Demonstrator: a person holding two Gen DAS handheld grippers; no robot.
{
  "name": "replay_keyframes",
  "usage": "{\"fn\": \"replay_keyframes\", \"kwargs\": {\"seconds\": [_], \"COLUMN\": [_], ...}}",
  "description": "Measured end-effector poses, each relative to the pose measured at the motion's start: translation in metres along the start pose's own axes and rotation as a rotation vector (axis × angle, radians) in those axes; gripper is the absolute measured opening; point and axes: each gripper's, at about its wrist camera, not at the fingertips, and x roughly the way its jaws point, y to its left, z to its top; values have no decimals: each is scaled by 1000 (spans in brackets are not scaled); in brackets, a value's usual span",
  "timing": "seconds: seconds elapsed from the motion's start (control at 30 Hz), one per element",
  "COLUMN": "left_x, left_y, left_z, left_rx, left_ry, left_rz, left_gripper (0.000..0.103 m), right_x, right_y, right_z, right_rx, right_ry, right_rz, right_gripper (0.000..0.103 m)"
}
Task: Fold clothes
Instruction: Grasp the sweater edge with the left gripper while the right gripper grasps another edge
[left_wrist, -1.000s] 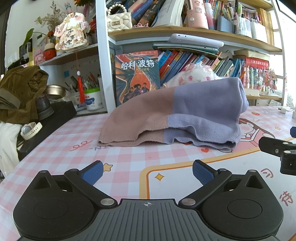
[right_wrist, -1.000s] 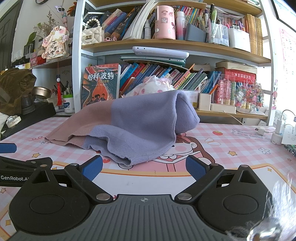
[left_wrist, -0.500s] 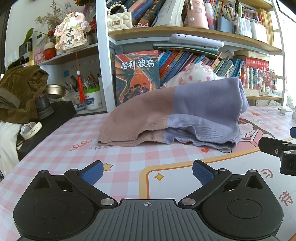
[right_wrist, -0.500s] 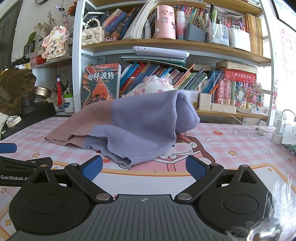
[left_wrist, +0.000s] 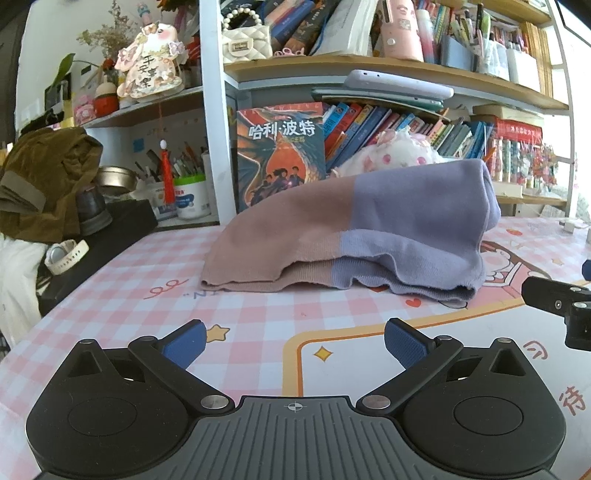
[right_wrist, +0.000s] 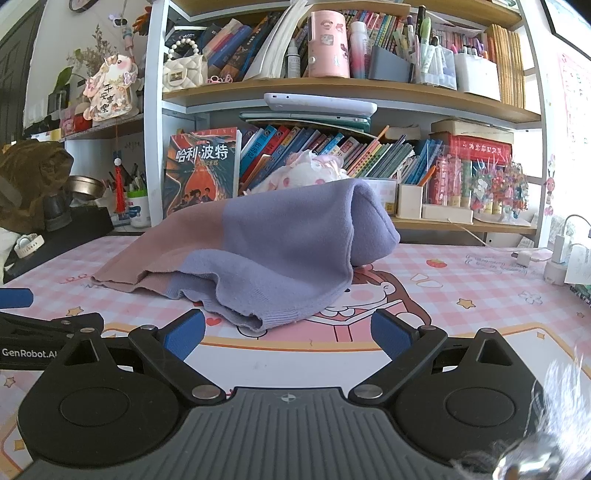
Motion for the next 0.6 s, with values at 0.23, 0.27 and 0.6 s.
{"fn": "replay_keyframes", "kwargs": {"seconds": [0.23, 0.27, 0.6], "left_x": [10, 12, 46], "left_y": [-5, -9, -95], "left_z": [1, 2, 37], "left_rx": [34, 56, 378], "left_ry": [49, 53, 40], "left_rz": [-112, -131, -318], "left_gripper": [103, 103, 97], "right_x": [4, 4, 0], "right_y": [-6, -9, -40], "right_z": [1, 1, -1], "right_rx": [38, 52, 240], "right_ry": [23, 26, 2], "right_rz": [28, 31, 41], "right_gripper": [97, 97, 97]}}
